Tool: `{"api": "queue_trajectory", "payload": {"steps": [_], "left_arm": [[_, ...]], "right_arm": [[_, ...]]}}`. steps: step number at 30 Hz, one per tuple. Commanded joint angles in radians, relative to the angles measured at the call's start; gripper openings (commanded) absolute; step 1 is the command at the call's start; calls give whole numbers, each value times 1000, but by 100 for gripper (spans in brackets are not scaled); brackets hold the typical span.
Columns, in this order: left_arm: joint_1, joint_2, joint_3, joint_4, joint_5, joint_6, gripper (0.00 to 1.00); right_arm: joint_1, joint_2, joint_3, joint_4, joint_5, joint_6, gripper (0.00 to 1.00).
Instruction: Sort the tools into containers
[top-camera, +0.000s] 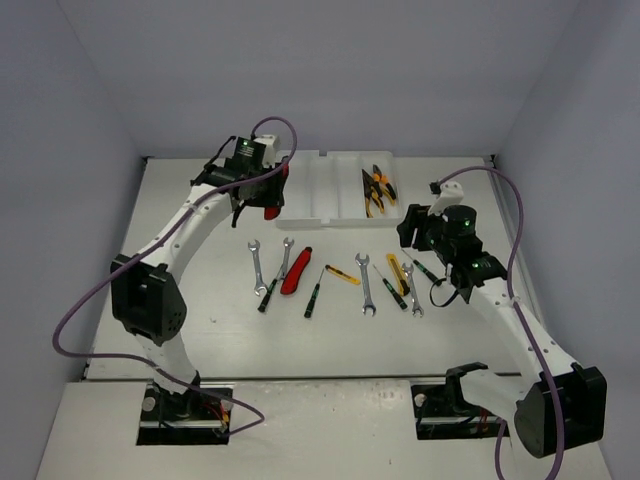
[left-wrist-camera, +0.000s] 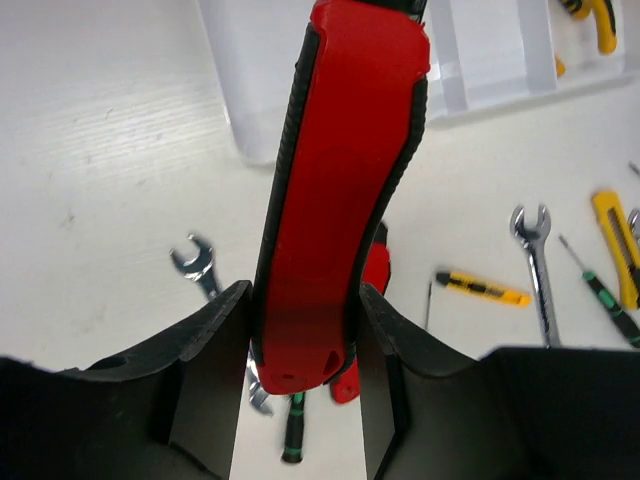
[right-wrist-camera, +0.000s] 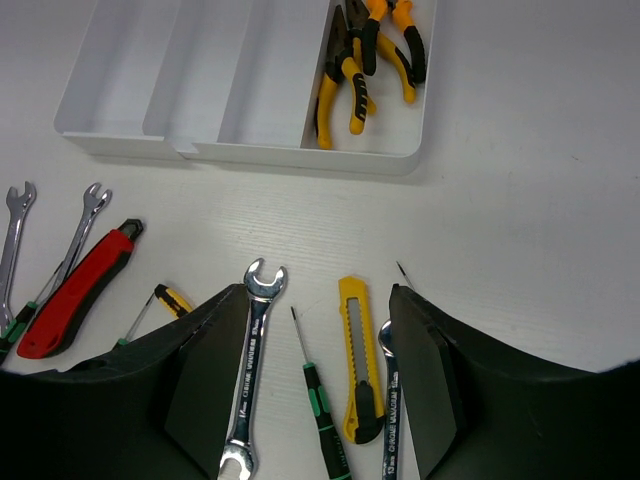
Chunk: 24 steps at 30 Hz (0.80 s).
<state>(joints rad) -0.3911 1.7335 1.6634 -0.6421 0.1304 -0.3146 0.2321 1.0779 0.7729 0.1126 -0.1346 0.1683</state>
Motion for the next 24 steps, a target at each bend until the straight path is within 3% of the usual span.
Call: {"api": "queue_trajectory", "payload": {"steps": [1, 9, 16, 18, 21, 24], "left_arm": [[-17, 119, 129, 125, -61, -111, 5], [-3, 406, 394, 130, -117, -106, 5], [31, 556, 520, 134, -140, -92, 13], [34, 590, 549, 135, -135, -81, 20], [34, 620, 579, 136, -144, -55, 41], [37, 613, 579, 135, -160, -44, 50]], "right_arm": [[7, -38, 1, 70, 28, 13, 56], [7, -32, -3, 70, 51, 13, 56], [7, -14, -1, 73, 52, 11, 56], [7, -11, 0, 75, 52, 10, 56], [8, -9, 0, 73, 53, 11, 56], [8, -5, -1, 76, 53, 11, 56]]}}
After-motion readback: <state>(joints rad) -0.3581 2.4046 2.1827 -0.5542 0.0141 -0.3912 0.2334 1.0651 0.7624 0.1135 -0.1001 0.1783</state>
